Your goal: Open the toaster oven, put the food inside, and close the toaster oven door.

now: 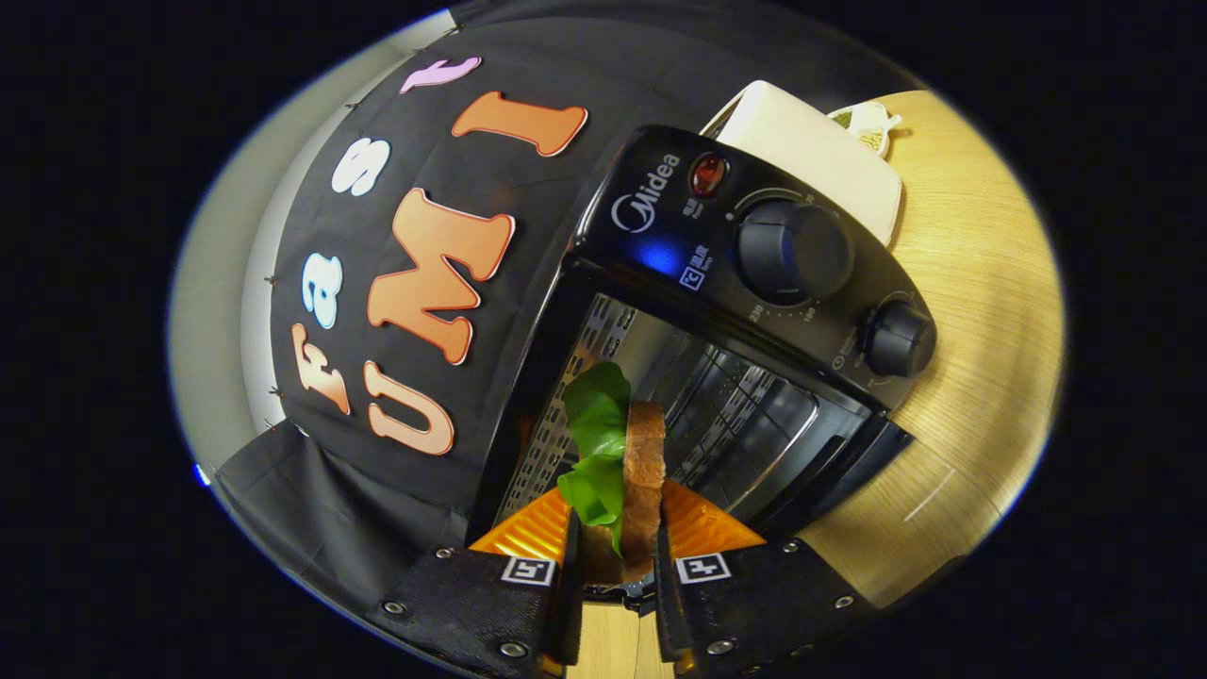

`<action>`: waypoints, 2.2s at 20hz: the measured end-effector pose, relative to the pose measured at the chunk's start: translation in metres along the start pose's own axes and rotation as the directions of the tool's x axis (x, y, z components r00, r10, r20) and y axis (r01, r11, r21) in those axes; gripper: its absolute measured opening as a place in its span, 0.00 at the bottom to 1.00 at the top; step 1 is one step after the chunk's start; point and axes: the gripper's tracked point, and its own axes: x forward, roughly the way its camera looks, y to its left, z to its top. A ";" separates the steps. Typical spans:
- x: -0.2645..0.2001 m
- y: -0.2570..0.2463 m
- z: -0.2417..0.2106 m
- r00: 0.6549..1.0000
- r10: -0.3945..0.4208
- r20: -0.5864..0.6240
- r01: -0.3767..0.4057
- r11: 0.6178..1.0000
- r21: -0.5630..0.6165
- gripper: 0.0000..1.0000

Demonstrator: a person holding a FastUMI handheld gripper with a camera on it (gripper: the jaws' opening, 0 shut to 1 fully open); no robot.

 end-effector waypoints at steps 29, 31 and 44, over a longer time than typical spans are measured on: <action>-0.037 -0.015 0.018 0.970 -0.194 0.144 0.233 0.589 -0.773 0.89; -0.056 -0.007 0.022 0.977 -0.166 0.134 0.206 0.569 -0.796 0.90; -0.152 -0.044 -0.059 0.953 -0.254 -0.164 0.013 0.576 -0.818 0.94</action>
